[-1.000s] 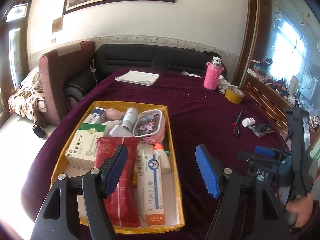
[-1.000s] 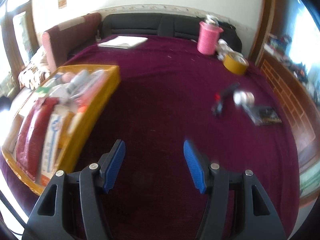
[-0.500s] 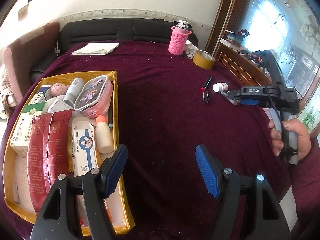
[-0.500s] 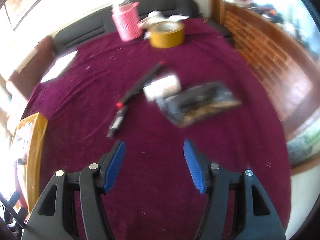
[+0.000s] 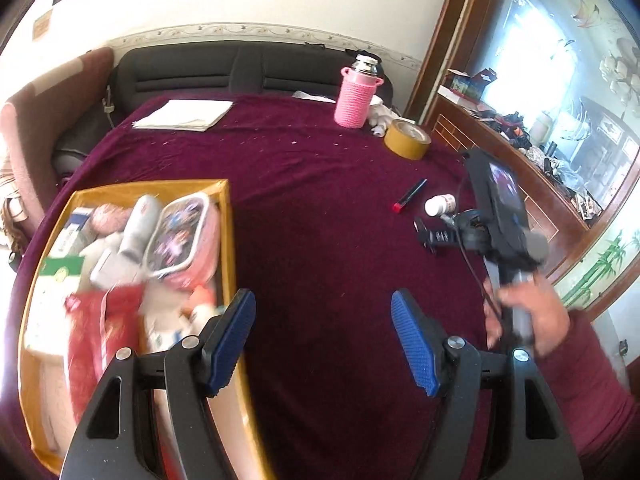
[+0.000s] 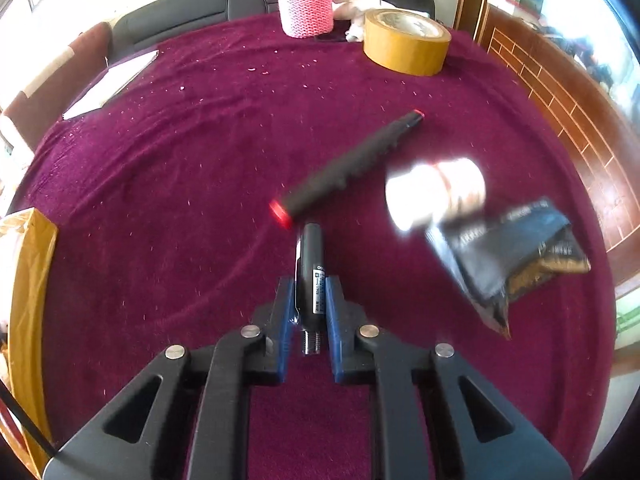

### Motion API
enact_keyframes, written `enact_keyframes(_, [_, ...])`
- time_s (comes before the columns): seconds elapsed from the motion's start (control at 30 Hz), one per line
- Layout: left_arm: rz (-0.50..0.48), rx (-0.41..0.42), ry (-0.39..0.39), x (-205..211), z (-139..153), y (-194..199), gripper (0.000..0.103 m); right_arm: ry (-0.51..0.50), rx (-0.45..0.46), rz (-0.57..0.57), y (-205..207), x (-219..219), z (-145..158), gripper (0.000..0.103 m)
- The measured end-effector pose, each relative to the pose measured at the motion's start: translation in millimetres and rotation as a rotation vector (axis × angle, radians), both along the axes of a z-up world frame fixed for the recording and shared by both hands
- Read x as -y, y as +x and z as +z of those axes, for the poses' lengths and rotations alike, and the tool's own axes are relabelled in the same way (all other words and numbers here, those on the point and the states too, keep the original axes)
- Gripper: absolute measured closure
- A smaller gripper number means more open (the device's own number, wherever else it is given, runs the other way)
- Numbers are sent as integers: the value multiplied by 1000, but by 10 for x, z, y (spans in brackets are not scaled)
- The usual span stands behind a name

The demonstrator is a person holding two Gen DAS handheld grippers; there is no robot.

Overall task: Organize objects
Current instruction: 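Move both open grippers toward the remaining markers on the table, then grasp a small black marker with the right gripper while the left grasps the red-capped marker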

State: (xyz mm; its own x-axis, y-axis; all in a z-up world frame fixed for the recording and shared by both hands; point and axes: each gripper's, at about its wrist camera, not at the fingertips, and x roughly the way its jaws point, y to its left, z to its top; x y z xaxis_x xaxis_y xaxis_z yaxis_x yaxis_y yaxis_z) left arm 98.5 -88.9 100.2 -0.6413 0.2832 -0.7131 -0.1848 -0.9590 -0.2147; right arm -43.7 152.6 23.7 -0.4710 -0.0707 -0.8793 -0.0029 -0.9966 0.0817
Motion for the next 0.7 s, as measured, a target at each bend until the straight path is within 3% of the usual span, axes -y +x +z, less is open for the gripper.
enact_keyframes(0.17, [-51, 11, -31, -472, -17, -569, 39, -116, -48, -61, 454, -430, -40, 91])
enact_keyframes(0.37, [-252, 29, -152, -1415, -335, -1550, 39, -345, -141, -89, 644, -839, -169, 91])
enact_keyframes(0.5, [-321, 42, -247, -1826, -593, -2011, 39, -320, -147, -62, 652, -793, -145, 90])
enact_keyframes(0.7, [-372, 84, -254, -2152, -869, -2274, 39, -337, -138, -56, 628, -805, -144, 90])
